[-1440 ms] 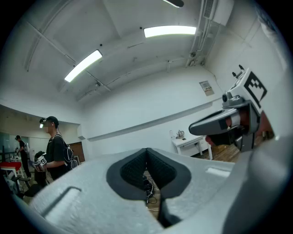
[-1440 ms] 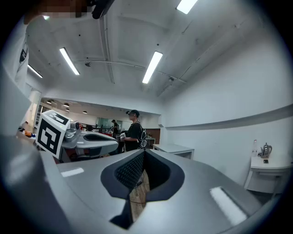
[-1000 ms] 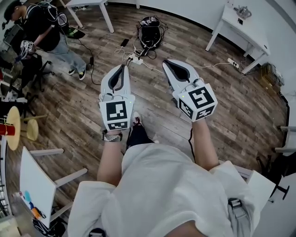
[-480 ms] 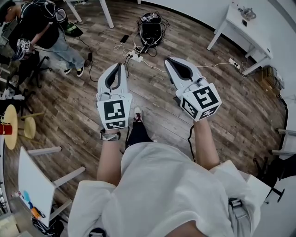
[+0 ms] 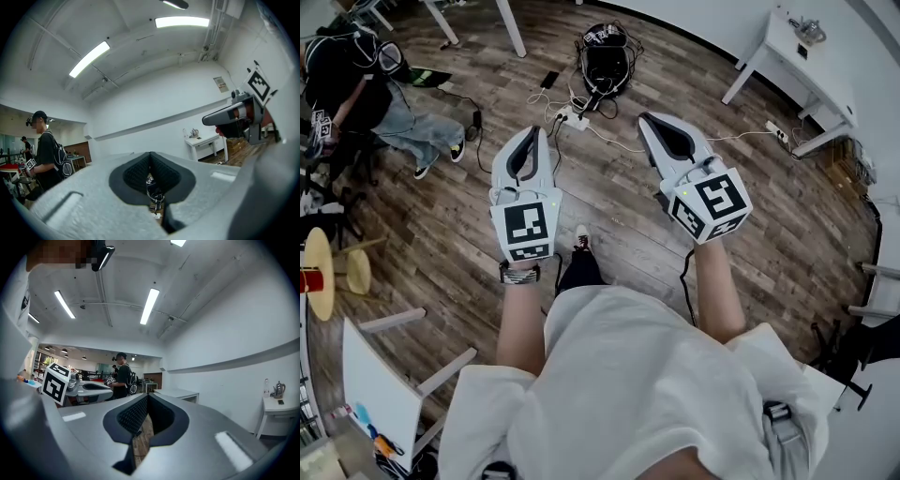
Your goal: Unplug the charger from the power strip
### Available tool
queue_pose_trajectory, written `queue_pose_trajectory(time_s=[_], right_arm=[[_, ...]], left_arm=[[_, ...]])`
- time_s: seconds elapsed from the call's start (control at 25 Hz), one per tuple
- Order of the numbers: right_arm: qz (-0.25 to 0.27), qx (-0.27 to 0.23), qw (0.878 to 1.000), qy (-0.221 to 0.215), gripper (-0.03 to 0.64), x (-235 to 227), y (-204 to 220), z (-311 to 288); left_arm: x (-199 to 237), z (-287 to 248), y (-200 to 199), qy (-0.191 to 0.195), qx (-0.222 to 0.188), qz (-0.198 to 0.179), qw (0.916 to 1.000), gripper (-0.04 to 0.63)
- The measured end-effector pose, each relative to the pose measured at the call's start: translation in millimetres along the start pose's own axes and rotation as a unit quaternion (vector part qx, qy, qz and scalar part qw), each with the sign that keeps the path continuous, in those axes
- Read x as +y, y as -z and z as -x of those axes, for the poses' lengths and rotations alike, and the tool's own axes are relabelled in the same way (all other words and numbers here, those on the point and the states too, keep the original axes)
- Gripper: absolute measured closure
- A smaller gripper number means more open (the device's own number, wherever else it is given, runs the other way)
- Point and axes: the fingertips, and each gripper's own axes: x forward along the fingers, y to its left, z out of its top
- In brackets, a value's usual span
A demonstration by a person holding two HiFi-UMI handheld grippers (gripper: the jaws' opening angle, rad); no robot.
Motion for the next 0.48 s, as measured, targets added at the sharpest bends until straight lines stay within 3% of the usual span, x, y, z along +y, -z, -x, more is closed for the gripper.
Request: queue_pose_trajectory(time_s=[0.48], right_arm=[[-0.004, 0.001, 1.000, 0.013, 0.614, -36.5, -5.9, -119.9]], left_arm=[[74.6, -97.8, 21.0, 0.026, 0.008, 0.002, 0.9996, 0.591]])
